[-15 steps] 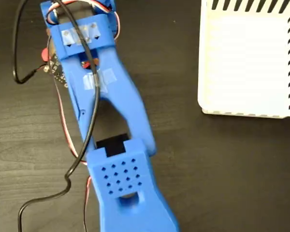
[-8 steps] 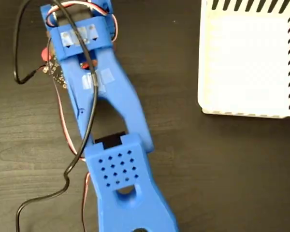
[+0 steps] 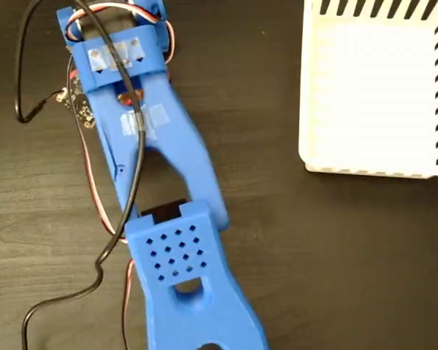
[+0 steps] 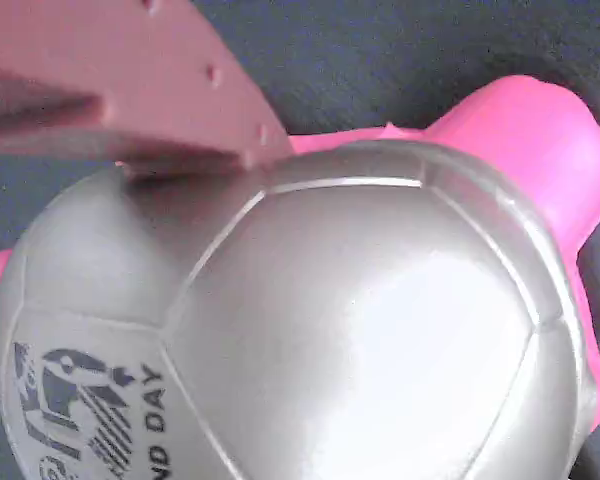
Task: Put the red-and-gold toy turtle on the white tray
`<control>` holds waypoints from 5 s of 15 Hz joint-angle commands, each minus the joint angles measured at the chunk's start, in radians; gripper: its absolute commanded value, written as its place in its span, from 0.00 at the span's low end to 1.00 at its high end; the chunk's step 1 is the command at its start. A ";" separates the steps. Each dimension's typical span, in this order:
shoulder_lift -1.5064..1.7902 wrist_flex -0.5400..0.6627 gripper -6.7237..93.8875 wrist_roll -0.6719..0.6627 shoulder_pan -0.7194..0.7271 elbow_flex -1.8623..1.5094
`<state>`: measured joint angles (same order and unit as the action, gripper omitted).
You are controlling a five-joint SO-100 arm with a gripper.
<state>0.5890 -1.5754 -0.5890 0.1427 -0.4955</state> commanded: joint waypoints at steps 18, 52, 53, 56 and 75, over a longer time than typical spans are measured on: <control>1.358 -0.017 0.07 0.132 -0.586 -0.802; 0.420 -0.048 0.60 0.319 -0.733 -0.250; 0.439 -0.048 0.60 0.324 -0.733 -0.250; 0.551 -0.012 0.37 0.362 -0.727 -0.272; 2.408 0.644 0.07 0.629 -0.069 -2.316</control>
<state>2.8793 -0.8652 0.0399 0.0721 -2.7688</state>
